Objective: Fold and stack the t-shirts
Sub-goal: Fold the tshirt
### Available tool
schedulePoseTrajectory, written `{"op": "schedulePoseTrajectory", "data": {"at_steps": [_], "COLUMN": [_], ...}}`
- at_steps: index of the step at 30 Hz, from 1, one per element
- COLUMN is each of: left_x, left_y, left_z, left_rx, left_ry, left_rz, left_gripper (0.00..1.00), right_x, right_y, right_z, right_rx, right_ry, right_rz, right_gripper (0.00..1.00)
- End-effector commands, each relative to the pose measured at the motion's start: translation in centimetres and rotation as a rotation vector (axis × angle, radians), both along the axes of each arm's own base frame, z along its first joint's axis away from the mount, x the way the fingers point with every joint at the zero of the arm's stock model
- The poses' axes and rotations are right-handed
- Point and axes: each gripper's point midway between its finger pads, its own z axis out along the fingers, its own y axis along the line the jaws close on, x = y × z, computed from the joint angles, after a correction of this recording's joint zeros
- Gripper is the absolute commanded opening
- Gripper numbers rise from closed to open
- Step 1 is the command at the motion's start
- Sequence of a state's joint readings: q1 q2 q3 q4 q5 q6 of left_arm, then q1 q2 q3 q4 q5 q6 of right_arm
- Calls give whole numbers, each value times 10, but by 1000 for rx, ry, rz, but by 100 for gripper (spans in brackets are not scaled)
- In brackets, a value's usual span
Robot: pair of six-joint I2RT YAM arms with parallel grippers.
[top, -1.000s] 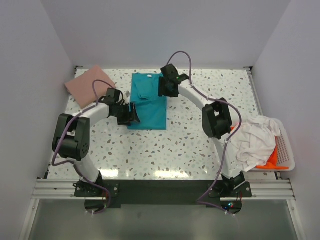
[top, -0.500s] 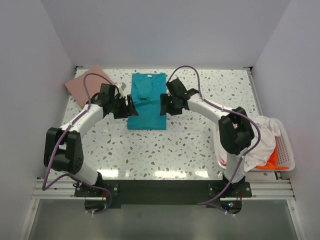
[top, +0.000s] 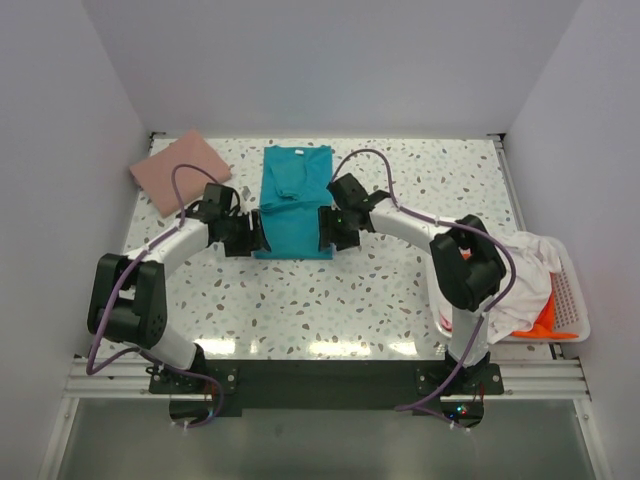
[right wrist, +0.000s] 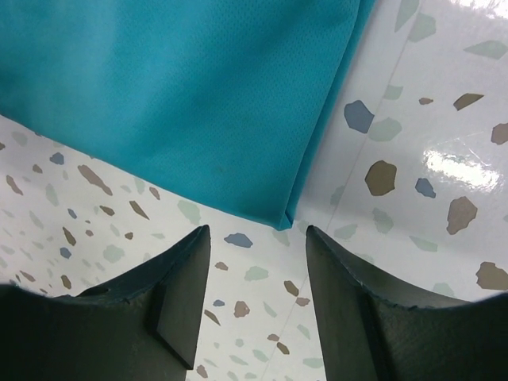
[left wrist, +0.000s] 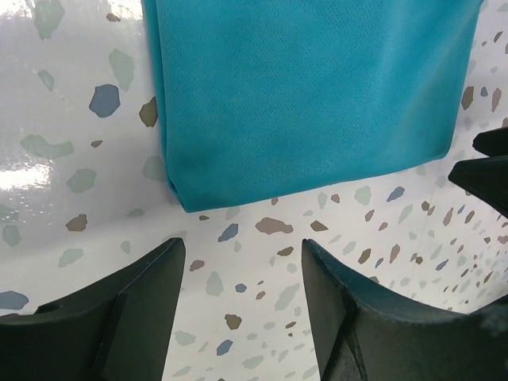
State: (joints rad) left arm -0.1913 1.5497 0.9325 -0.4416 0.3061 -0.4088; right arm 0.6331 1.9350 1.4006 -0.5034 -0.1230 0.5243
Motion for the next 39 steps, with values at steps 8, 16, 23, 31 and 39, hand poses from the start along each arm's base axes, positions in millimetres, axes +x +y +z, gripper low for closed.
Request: {"op": "schedulePoseTrajectory", "data": {"at_steps": [8, 16, 23, 31, 39], "left_x": [6, 11, 15, 17, 13], "left_y": [2, 3, 8, 9, 8], "left_z": [1, -4, -14, -23, -36], "left_rx": [2, 13, 44, 57, 54], "left_ry": [-34, -35, -22, -11, 22], "left_rz": [7, 14, 29, 26, 20], "left_gripper": [65, 64, 63, 60, 48], "right_x": [-6, -4, -9, -9, -7], "right_y": [-1, 1, 0, -1, -2], "right_z": [-23, -34, -37, -35, -32], "right_rx": [-19, -29, -36, -38, -43], "right_ry": [35, 57, 81, 78, 71], "right_rz": [-1, 14, 25, 25, 21], "right_gripper": [48, 38, 18, 9, 8]}}
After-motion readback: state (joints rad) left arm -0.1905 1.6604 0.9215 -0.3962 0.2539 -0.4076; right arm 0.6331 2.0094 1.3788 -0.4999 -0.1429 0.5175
